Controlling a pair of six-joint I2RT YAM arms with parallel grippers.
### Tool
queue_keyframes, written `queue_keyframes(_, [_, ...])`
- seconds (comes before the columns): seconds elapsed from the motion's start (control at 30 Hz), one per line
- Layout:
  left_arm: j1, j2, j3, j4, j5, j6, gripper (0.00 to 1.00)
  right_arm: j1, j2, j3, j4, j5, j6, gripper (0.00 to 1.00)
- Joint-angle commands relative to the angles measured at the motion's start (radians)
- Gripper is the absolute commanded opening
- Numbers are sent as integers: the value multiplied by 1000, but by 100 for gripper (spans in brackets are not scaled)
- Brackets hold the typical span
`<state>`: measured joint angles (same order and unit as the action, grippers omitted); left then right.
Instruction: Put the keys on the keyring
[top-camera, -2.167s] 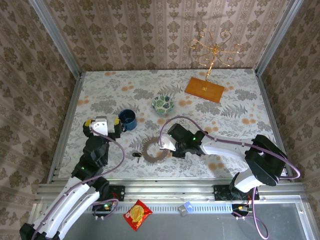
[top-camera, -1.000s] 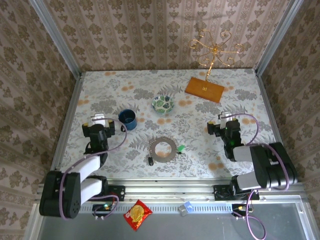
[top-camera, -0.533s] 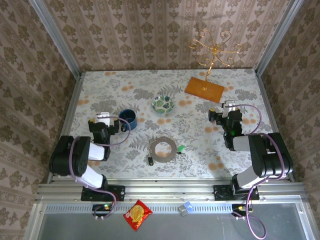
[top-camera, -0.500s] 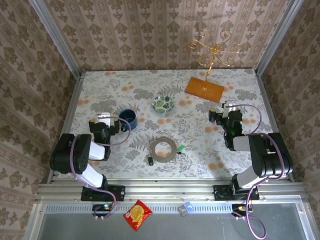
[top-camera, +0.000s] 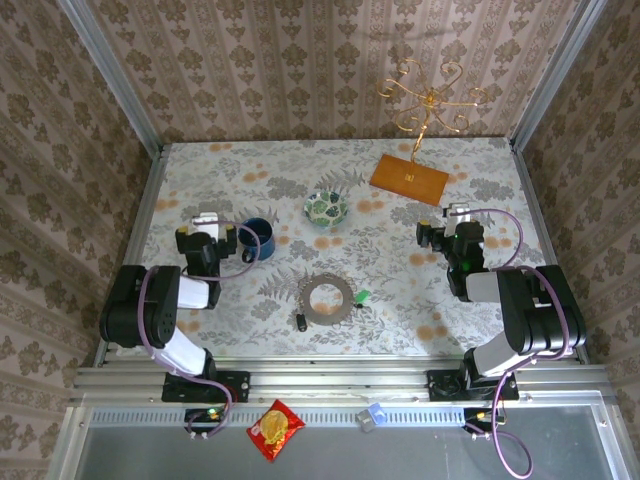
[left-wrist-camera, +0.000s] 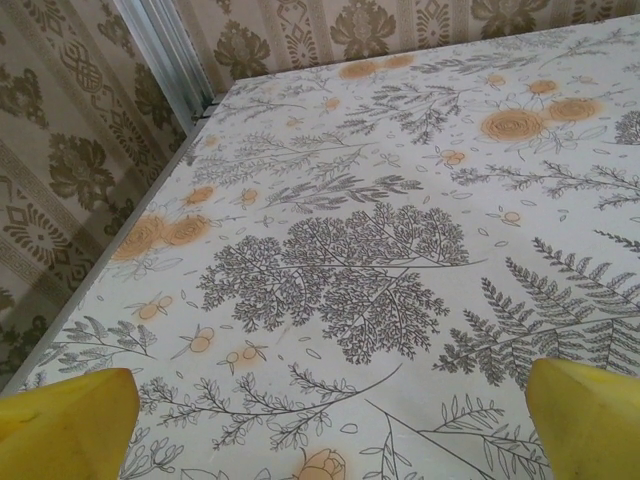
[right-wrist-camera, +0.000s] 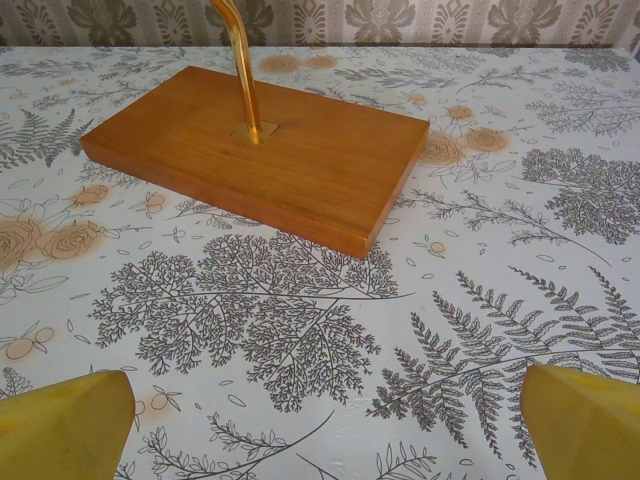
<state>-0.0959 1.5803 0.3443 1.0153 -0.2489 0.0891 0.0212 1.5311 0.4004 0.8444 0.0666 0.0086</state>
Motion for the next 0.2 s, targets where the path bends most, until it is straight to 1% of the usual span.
queue_keyframes(0.0, [34, -16, 35, -59, 63, -28, 100, -4, 1, 12, -2, -13, 21, 100])
queue_keyframes(0.17, [42, -18, 32, -57, 78, -29, 100, -4, -1, 13, -2, -14, 21, 100])
